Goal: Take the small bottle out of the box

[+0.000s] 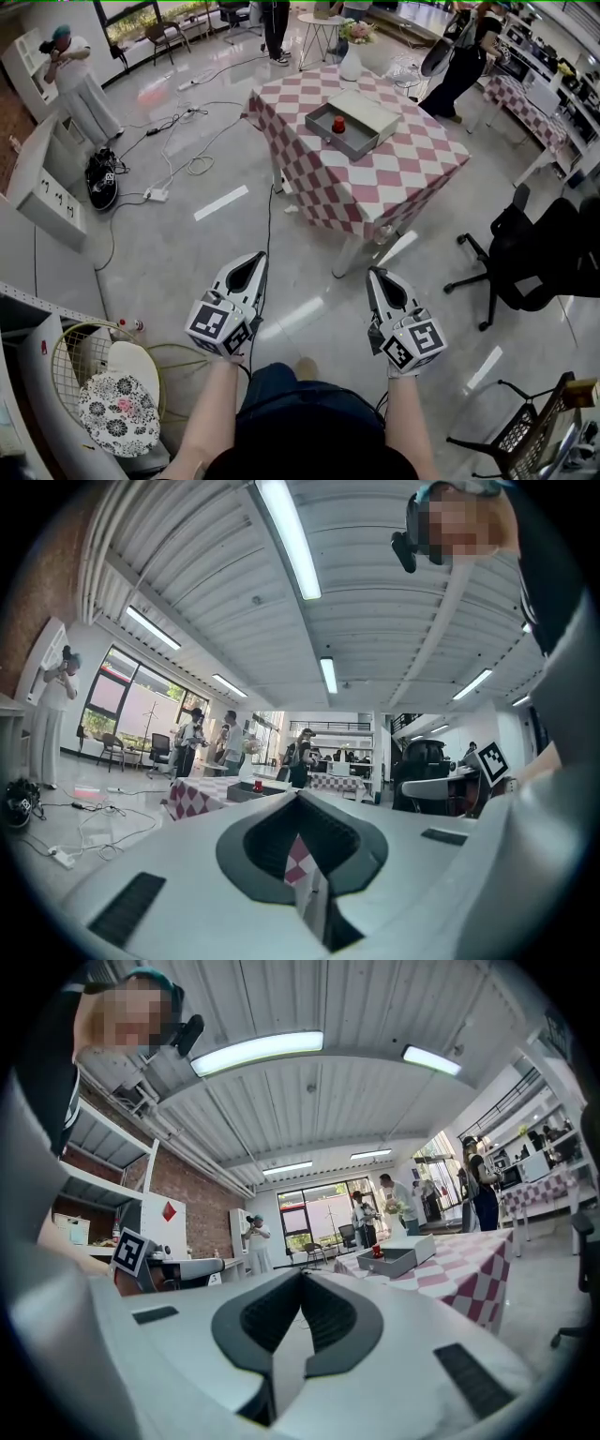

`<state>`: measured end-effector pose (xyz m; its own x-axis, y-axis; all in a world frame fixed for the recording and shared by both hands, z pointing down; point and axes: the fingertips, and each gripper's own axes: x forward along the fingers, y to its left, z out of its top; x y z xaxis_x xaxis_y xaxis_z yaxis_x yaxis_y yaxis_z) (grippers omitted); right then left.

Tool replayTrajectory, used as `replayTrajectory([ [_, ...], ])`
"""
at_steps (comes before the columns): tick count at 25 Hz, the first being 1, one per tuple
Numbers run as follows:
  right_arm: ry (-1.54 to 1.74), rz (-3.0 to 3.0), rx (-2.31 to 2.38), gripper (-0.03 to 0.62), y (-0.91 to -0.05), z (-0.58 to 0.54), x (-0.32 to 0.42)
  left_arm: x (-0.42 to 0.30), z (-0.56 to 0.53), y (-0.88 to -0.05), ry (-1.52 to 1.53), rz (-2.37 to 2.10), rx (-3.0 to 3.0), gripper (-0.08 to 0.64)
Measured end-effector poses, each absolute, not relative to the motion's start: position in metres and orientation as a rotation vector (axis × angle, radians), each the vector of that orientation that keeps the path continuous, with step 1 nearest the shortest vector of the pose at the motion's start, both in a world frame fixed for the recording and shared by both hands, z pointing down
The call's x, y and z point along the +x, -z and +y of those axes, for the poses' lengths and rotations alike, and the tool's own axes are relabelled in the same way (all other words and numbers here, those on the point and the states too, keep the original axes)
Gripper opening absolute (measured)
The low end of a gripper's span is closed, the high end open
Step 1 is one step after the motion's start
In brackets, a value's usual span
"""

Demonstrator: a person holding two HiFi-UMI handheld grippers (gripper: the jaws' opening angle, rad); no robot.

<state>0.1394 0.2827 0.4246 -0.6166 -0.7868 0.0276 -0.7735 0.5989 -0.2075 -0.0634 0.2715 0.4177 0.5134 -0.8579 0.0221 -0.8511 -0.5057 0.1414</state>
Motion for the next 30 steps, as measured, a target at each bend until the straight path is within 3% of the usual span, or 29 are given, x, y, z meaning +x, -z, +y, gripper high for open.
replayTrajectory([
  [15, 0.369, 2.749, -1.313, 0.003, -0.436, 0.250, 0.136, -0.078, 0.249, -0.435, 0.047, -1.527, 2.556, 0.003],
  [30, 0.356, 2.747, -1.344, 0.003, -0.436, 0.158, 0.128, -0.079, 0.152, -0.437, 0.063, -1.482, 2.574, 0.003],
])
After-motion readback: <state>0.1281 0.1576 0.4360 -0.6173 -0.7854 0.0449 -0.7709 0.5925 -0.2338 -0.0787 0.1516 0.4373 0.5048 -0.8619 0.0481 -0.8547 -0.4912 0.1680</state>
